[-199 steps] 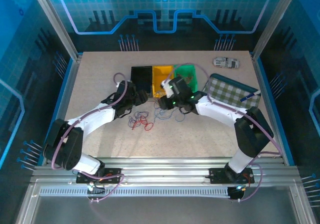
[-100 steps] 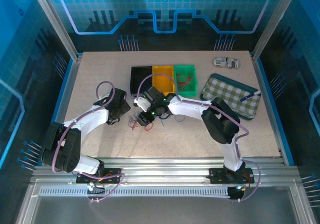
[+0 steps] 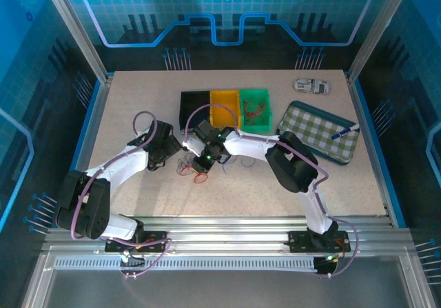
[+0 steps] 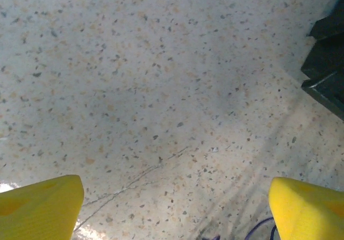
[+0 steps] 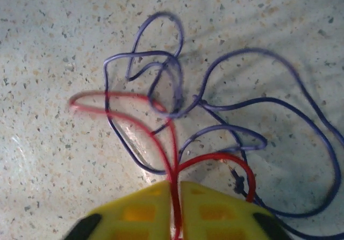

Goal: Untangle the cables

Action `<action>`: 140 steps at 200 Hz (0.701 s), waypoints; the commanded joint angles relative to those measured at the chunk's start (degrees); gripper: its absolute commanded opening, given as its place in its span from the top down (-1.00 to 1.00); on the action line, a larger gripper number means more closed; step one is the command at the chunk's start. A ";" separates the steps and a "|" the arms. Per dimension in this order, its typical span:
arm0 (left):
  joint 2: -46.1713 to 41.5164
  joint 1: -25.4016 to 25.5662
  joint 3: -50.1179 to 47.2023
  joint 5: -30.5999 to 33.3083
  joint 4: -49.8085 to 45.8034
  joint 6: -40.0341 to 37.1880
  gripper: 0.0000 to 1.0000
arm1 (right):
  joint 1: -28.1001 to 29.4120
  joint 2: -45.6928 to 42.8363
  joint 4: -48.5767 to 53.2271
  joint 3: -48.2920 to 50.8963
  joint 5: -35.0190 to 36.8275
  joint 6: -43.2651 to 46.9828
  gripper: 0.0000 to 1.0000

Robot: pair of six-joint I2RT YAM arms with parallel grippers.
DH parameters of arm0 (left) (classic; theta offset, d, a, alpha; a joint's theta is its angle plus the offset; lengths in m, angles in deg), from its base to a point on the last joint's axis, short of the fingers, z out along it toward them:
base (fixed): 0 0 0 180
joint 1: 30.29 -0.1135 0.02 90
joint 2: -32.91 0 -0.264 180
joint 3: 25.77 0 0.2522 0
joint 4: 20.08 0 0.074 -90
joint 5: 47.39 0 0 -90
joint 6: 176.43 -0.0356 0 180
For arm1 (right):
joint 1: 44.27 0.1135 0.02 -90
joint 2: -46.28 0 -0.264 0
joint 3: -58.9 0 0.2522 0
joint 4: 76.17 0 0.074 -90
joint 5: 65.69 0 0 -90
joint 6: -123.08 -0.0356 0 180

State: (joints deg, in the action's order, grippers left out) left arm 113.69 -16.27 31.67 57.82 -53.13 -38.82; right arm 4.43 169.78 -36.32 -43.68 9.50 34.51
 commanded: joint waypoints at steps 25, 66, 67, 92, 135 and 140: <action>1.89 0.50 0.04 -16.18 12.65 -9.36 -0.72 | -1.64 -11.89 0.05 7.93 -2.09 0.40 1.00; 6.84 3.21 3.62 -22.75 15.33 -14.45 -0.71 | -4.94 -20.93 -1.01 15.18 -2.48 -1.21 1.00; 6.94 3.30 3.70 -22.80 15.33 -14.55 -0.71 | -5.03 -21.11 -1.07 15.30 -2.49 -1.28 0.99; 9.20 5.17 6.15 -25.47 15.87 -17.79 -0.70 | -7.65 -24.67 -3.18 18.39 -3.86 -3.30 0.99; 12.82 6.27 7.92 -27.00 15.72 -18.57 -0.69 | -13.55 -29.15 -7.49 21.05 -4.07 -7.51 1.00; 12.92 6.37 7.86 -26.71 15.77 -18.55 -0.69 | -14.61 -29.88 -8.15 21.29 -3.81 -8.31 1.00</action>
State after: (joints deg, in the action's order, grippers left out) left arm 125.03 -10.50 38.25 33.23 -37.75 -55.14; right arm -6.28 143.93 -40.45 -23.83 6.81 30.25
